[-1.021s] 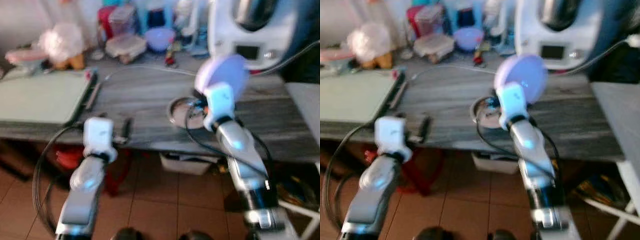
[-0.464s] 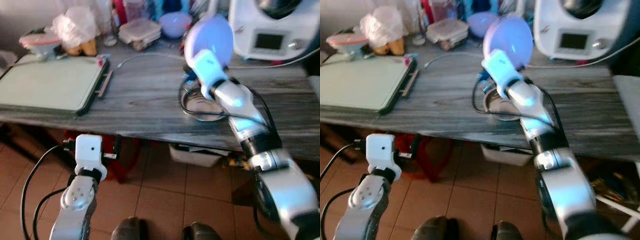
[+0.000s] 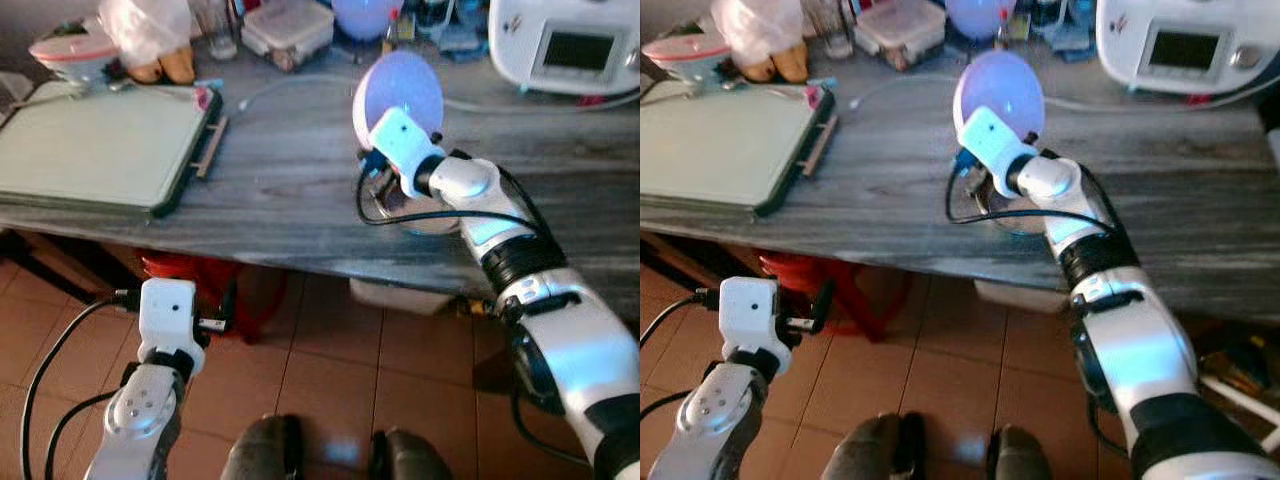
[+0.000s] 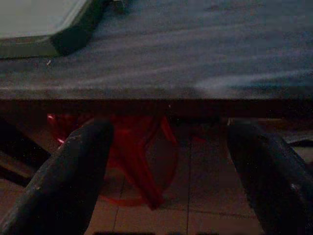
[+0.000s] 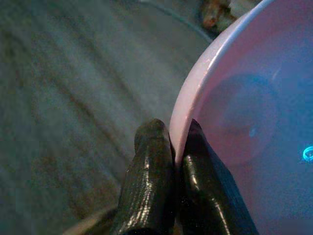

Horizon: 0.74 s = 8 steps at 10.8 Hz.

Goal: Setting the table

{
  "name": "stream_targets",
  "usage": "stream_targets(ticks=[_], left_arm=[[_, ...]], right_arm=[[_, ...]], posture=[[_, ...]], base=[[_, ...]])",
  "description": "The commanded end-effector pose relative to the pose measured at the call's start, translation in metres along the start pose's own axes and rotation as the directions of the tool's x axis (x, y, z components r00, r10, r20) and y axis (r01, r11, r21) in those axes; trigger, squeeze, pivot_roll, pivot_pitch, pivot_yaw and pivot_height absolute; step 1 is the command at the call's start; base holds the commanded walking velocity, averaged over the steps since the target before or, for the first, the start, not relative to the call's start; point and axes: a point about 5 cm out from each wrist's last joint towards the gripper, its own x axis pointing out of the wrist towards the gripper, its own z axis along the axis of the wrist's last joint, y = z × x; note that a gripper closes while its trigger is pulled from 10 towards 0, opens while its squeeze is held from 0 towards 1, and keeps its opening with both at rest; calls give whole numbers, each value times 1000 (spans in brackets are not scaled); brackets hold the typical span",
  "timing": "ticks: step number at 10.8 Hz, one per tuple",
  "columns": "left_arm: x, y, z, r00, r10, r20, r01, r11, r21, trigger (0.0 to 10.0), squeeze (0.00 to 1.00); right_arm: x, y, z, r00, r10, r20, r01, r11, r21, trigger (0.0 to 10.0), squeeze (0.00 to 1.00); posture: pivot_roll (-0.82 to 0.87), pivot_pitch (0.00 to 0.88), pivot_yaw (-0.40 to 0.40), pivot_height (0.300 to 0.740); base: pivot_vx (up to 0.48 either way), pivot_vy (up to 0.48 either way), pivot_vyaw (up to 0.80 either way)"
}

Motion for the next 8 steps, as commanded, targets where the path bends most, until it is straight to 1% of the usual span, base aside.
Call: stream_targets(ticks=[1,3,5,8], left_arm=[[-4,4,1,1000,7,-12,-7,1000,2,10000,0],[-3,4,2,1000,2,-25,-1,1000,5,10000,0],[0,5,4,1000,4,-26,-4,1000,4,10000,0],[7,4,6,1000,10,-10,-10,1000,-2,10000,0]], right_arm=[[2,0,6,999,38,5,-38,999,-36,10000,0],[2,3,2,996,90,-6,-90,995,-43,10000,0],[1,2,1,995,102,-17,-103,993,-61,10000,0],[-4,-12,4,997,71,-34,-74,994,-83,10000,0]], posture=[[118,232,108,740],[119,227,110,740],[115,218,109,740],[99,193,101,740]], base=[[0,0,0],[0,0,0],[0,0,0],[0,0,0]])
